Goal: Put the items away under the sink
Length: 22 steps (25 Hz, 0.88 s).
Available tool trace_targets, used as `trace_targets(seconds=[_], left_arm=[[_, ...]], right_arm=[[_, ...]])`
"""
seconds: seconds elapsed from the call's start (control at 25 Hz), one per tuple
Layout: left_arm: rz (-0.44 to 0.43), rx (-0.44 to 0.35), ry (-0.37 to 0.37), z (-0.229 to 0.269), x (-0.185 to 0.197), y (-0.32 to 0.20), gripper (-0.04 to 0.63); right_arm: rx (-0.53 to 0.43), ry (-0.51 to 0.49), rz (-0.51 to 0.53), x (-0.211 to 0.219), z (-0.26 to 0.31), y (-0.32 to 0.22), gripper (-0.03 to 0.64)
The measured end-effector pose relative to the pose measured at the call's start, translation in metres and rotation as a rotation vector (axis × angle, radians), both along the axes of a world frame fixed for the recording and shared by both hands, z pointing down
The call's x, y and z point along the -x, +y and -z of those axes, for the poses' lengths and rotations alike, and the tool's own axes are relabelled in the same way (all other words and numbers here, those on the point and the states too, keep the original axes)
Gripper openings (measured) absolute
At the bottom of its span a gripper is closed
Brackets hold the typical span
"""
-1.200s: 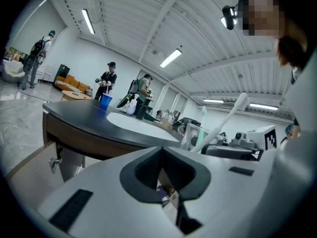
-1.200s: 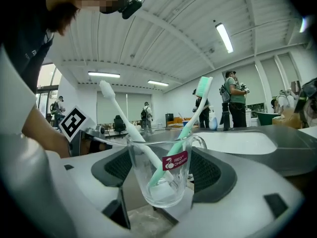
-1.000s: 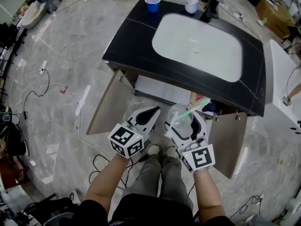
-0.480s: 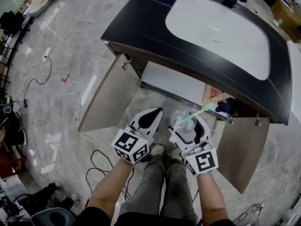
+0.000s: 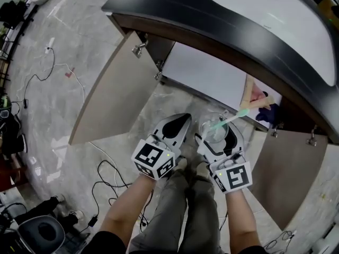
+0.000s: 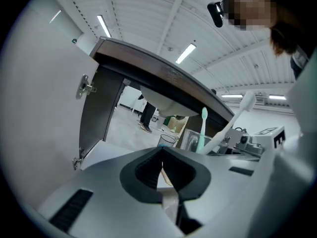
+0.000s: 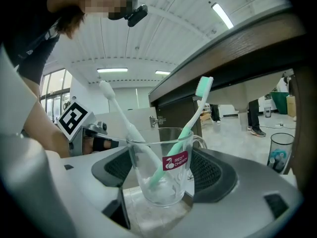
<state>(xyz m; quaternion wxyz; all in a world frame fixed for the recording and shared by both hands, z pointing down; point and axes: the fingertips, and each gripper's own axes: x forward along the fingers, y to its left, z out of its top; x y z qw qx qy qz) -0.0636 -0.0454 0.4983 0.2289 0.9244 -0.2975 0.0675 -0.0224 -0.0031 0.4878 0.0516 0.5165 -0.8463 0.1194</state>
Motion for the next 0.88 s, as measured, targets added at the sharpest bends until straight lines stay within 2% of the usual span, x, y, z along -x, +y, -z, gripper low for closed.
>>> trace_targets(seconds=[0.12,0.44,0.88], left_arm=[[0.001,0.002,-0.004,-0.022,0.0,-0.001,0.008],[0.016,-0.01,-0.033,-0.085,0.001,-0.009,0.008],[0.024,-0.066,-0.049,-0.155,-0.026,-0.018,0.008]], right_arm=[[-0.008,0.03,0.007,0.002,-0.024,-0.002,0.33],[-0.008,0.029,-0.002,-0.005,-0.087,-0.011,0.331],[-0.039,0.007,0.015,-0.021,-0.157,-0.018,0.33]])
